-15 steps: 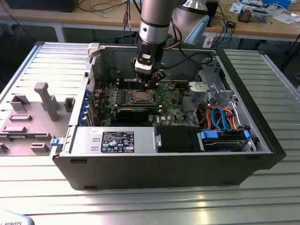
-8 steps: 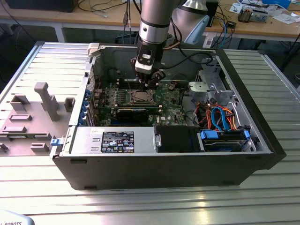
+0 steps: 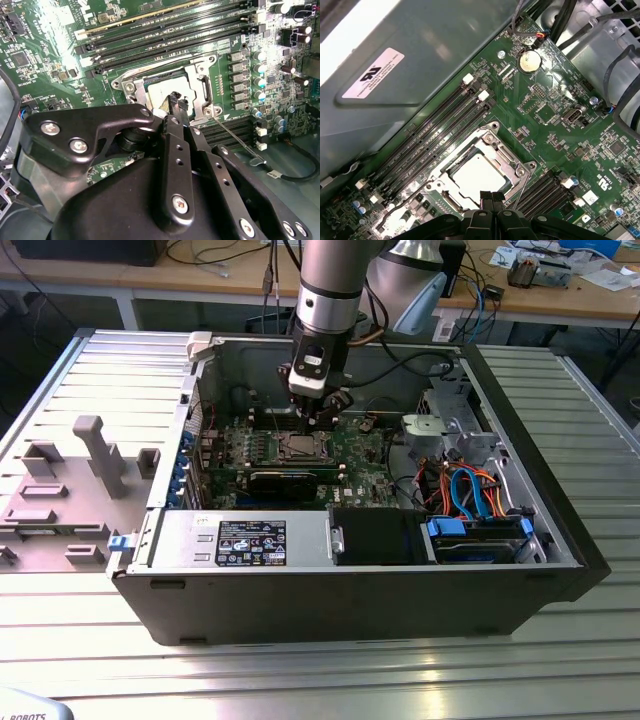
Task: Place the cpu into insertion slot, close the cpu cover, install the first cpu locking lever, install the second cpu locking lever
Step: 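Install the first cpu locking lever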
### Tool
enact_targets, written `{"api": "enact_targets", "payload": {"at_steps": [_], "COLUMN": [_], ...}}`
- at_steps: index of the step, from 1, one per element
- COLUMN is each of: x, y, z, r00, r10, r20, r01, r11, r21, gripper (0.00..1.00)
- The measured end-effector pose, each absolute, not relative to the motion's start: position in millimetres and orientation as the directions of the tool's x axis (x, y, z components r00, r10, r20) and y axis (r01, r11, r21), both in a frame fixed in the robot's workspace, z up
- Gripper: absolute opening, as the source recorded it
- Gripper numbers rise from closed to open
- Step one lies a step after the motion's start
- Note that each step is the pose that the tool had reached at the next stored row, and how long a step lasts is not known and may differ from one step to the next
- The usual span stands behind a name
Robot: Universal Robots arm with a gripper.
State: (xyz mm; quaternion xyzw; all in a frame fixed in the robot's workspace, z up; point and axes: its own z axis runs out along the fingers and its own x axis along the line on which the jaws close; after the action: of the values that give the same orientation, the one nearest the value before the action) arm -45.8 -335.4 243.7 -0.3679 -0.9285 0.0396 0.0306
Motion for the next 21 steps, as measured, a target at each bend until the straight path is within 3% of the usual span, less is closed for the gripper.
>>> {"api": "enact_targets", "payload": {"at_steps": [21], "x": [-45.8], "y": [-335.4], "z": [243.7], "r00": [-0.742], "r10": [0.669], "r20": [0.028], "r01": [0.665], "r11": [0.741], "r21": [-0.096], "gripper": [0.11]}}
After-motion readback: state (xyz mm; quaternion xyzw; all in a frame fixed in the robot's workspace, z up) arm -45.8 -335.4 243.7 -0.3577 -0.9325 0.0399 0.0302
